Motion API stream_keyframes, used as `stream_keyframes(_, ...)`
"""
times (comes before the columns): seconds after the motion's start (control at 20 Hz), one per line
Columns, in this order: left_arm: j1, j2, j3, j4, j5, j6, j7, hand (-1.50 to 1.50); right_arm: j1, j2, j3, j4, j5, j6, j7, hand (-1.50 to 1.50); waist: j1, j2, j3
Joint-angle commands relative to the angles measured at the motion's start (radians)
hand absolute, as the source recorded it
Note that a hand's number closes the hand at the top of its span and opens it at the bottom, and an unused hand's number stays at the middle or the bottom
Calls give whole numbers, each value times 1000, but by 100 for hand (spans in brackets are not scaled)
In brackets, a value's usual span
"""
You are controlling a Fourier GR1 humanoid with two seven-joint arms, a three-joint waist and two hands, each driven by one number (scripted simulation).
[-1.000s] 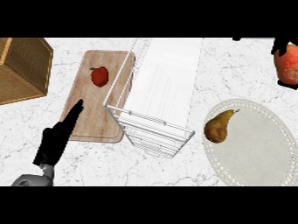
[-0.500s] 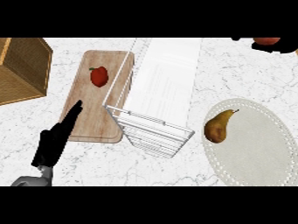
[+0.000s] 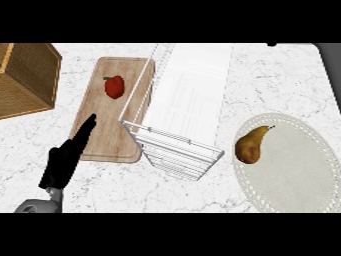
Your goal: Pick the squash from the placemat and place it in the tiered shelf
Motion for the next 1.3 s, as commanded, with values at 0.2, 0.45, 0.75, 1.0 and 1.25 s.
stream_keyframes(0.2, -6, -42, -25, 64, -41, 22, -17, 0, -91, 150, 87, 149, 114, -99, -52, 150, 1, 8, -6)
stream_keyframes(0.45, 6, -11, 12, 24, -4, -12, 20, 0, -91, 256, 127, 209, 164, -154, -29, 150, 1, 6, -5)
stream_keyframes(0.75, -14, -13, 5, 24, -21, -6, 24, 0, -91, 350, 71, 296, 79, -52, -13, 150, 5, 11, -6)
stream_keyframes(1.0, -1, -3, 9, 5, -6, -25, 38, 0, -64, 380, -84, 426, -136, 133, 131, -150, 20, 7, -6)
stream_keyframes(1.25, -9, -31, -15, 29, -36, -2, 23, 0, -112, 381, -230, 486, -289, 151, 167, -150, 15, 13, -5)
